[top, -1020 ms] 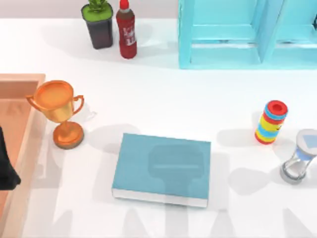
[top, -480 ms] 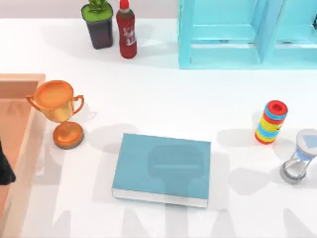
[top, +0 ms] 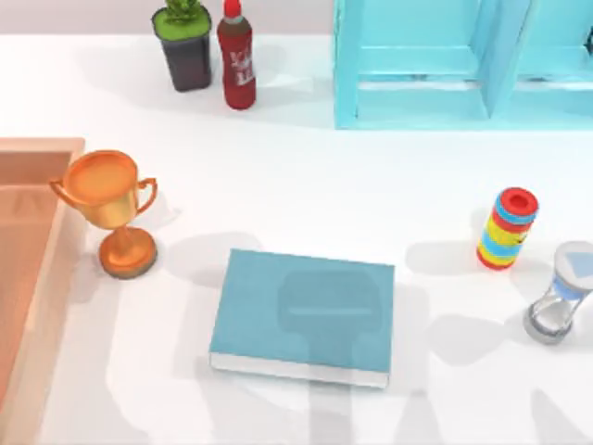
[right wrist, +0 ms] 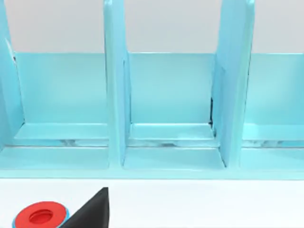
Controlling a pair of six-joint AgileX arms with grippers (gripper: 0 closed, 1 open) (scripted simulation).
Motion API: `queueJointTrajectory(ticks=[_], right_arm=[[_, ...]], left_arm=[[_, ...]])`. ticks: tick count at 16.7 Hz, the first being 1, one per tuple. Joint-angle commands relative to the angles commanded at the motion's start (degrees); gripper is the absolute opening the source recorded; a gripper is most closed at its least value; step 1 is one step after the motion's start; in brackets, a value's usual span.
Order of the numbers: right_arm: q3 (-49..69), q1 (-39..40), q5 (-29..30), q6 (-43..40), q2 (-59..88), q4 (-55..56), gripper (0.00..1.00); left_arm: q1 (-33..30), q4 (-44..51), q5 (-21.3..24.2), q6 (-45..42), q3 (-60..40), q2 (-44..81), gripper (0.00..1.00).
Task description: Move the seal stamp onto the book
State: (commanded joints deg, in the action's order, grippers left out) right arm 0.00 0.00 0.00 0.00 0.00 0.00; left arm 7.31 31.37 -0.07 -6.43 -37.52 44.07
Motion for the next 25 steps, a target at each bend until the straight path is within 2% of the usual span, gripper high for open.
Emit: queueJointTrajectory(ticks=[7, 12, 15, 21, 25], right_arm=[[0.00, 0.00, 0.00, 0.00, 0.00, 0.00, 1.00], [0.00, 0.00, 0.00, 0.00, 0.00, 0.00, 1.00], [0.00, 0.00, 0.00, 0.00, 0.00, 0.00, 1.00], [0.00, 0.00, 0.00, 0.00, 0.00, 0.00, 1.00], [0.00, 0.00, 0.00, 0.00, 0.00, 0.00, 1.00]], left_arm=[[5.25, 25.09, 0.09, -6.19, -31.68, 40.40, 1.00], [7.47, 36.68, 0.18, -9.41, -46.84, 58.63, 1.00], [7.93, 39.39, 0.24, -10.22, -50.21, 62.56, 1.00], [7.67, 39.20, 0.23, -10.17, -50.02, 62.62, 1.00], [7.84, 33.27, 0.25, -10.18, -45.64, 64.35, 1.00]])
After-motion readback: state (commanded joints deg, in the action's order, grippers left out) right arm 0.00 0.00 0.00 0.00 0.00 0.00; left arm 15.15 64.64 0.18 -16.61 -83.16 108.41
